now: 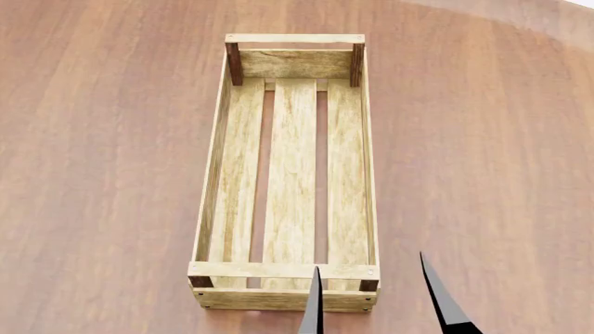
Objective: Stack the right bowl on the left bowl and place them in the tray.
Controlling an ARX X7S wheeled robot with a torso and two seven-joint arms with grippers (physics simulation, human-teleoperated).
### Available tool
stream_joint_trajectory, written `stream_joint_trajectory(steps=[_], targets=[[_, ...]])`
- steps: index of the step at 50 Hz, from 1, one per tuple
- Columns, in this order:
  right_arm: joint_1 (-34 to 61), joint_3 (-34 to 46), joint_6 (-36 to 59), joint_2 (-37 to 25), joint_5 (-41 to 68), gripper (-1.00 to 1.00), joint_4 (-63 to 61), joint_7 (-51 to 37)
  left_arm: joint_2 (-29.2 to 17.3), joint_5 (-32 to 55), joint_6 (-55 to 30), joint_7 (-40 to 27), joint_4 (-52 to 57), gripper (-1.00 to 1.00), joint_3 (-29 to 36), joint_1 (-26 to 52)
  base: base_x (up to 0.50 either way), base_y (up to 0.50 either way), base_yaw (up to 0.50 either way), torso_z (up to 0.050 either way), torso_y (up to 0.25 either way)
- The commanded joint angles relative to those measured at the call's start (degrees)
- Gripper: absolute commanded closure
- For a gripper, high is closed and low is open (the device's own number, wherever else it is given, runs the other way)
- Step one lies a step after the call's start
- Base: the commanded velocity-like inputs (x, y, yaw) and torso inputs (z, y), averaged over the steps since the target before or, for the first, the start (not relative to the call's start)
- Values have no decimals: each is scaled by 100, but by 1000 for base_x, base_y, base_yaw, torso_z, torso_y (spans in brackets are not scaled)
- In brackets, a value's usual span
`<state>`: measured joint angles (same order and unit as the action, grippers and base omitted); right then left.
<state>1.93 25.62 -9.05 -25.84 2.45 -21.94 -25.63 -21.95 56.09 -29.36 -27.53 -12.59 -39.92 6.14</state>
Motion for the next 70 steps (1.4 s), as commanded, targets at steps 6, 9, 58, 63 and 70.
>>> stream_joint_trajectory(steps=[6,9,58,63,70], targets=[[-4,-116,-11,86,-98,-100,-19,107,109,-168,114,206,-239,-100,-51,84,0,0,0,0,0],[-2,-118,-14,81,-102,-100,-7,101,100,-198,159,251,-344,-100,-43,109,0,0,0,0,0],[25,-59,-30,64,-22,-100,99,90,-161,-670,-1185,460,1422,100,2792,2129,0,0,0,0,0],[16,-59,-14,54,-5,-100,65,86,-128,-513,-1451,414,1818,100,3032,2419,0,0,0,0,2],[17,-55,-12,49,5,-100,66,82,51,-409,-1740,419,1982,100,3485,3052,0,0,0,0,0]])
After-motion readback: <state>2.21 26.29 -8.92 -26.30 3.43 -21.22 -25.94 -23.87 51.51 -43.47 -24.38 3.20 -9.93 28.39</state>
